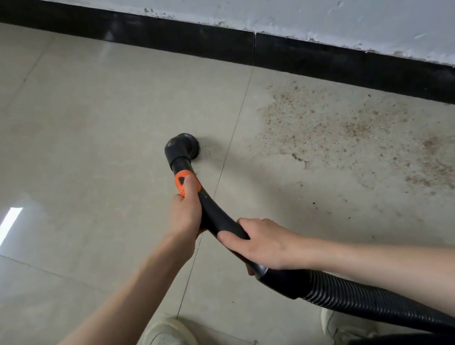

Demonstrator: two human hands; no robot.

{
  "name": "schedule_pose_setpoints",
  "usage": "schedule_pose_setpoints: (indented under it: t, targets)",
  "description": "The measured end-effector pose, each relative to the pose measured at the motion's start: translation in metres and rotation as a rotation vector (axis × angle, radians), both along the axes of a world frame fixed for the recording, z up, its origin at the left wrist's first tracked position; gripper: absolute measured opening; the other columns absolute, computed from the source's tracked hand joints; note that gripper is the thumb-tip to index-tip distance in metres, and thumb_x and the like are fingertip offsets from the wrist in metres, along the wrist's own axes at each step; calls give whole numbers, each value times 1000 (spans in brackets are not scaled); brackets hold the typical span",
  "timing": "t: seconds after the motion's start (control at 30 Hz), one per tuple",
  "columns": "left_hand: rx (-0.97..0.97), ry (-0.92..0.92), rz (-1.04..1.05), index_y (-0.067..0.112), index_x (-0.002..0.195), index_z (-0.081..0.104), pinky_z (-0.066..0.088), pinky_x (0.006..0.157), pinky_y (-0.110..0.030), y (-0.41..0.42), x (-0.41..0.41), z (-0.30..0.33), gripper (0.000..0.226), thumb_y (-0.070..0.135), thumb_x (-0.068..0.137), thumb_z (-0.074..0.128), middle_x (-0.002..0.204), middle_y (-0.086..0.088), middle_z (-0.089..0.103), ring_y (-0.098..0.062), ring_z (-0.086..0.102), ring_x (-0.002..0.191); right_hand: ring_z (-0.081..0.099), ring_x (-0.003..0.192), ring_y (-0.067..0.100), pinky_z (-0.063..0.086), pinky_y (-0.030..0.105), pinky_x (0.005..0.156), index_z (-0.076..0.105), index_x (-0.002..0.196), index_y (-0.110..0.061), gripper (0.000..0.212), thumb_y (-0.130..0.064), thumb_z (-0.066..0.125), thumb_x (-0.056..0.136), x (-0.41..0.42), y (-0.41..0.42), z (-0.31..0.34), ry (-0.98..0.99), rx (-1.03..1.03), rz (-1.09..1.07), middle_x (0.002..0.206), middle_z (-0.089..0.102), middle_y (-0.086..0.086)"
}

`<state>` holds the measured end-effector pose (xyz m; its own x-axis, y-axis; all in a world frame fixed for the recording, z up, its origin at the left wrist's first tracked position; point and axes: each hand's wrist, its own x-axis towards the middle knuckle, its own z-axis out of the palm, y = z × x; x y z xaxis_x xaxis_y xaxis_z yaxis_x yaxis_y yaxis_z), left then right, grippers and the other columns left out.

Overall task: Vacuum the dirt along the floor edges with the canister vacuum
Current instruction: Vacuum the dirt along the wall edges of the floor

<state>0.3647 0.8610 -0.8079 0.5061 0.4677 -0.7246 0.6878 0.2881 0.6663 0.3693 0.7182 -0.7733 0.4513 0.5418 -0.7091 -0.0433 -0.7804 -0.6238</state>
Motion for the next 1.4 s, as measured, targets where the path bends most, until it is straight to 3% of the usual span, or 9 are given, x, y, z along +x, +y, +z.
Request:
schedule_pose_setpoints:
  t: [0.17, 0.27, 0.47, 0.63, 0.83, 0.97, 1.1, 1.27, 1.4]
  targets:
    - [-60, -9, -65, 6, 104, 49, 49, 59, -29, -21, -4, -1, 47, 49, 94, 37, 83, -6, 51, -19, 55, 74, 66, 58, 20, 52, 31, 63, 44, 80, -18, 39, -54, 41, 94, -10, -22, 2, -8, -29, -52, 58, 65, -1]
    - [-75, -21, -123, 10, 94, 49, 50, 60, -29, -34, 2, 1, 41, 49, 95, 37, 83, -5, 50, -17, 55, 73, 68, 60, 22, 53, 33, 65, 46, 79, -17, 37, -52, 43, 92, -10, -33, -1, -27, -69, -116, 57, 66, 0]
    - [-154, -17, -175, 7, 99, 51, 52, 63, -30, -45, 13, 0, 42, 47, 96, 38, 84, -5, 53, -17, 57, 73, 60, 45, 17, 55, 36, 63, 42, 82, -20, 46, -64, 33, 93, -9, -44, -8, -139, -146, -131, 62, 67, 2]
    - [-87, -50, -24, 11, 82, 51, 52, 66, -27, -37, 4, -1, 31, 38, 94, 45, 81, -5, 54, -18, 57, 73, 58, 43, 20, 53, 37, 58, 38, 79, -21, 42, -60, 35, 95, 1, -43, -10, -107, -59, -43, 57, 64, 4]
    - [9, -61, 146, 12, 85, 46, 44, 69, -33, -29, -27, -7, 25, 35, 91, 40, 77, -2, 42, -19, 46, 73, 61, 54, 25, 49, 32, 54, 39, 80, -18, 39, -53, 38, 97, 0, -30, -9, 51, 15, 80, 56, 58, 5]
    - [-83, -69, 155, 14, 89, 45, 48, 70, -33, -43, -41, -7, 21, 32, 94, 37, 78, -2, 42, -17, 47, 72, 53, 41, 15, 43, 24, 43, 39, 79, -18, 38, -51, 39, 98, -4, -45, -8, 75, -33, 134, 54, 54, 0]
    - [-192, -89, 29, 12, 89, 42, 51, 62, -30, -53, -38, -6, 19, 28, 96, 35, 75, -3, 40, -16, 48, 67, 52, 42, 15, 44, 27, 45, 39, 80, -19, 38, -52, 38, 97, -14, -64, -13, 4, -72, 99, 55, 55, 2]
    - [-280, -78, -102, 12, 91, 47, 53, 72, -35, -61, -19, -4, 19, 27, 97, 36, 79, -5, 46, -18, 52, 73, 53, 38, 14, 53, 36, 53, 41, 83, -20, 41, -60, 35, 93, -20, -76, -18, -84, -121, 6, 58, 64, 5]
    - [-321, -64, -58, 11, 84, 42, 55, 72, -38, -63, -20, -3, 22, 29, 95, 36, 75, -5, 43, -20, 52, 71, 49, 33, 11, 46, 27, 45, 42, 83, -19, 39, -55, 37, 96, -10, -78, -14, -47, -117, 57, 54, 60, 2]
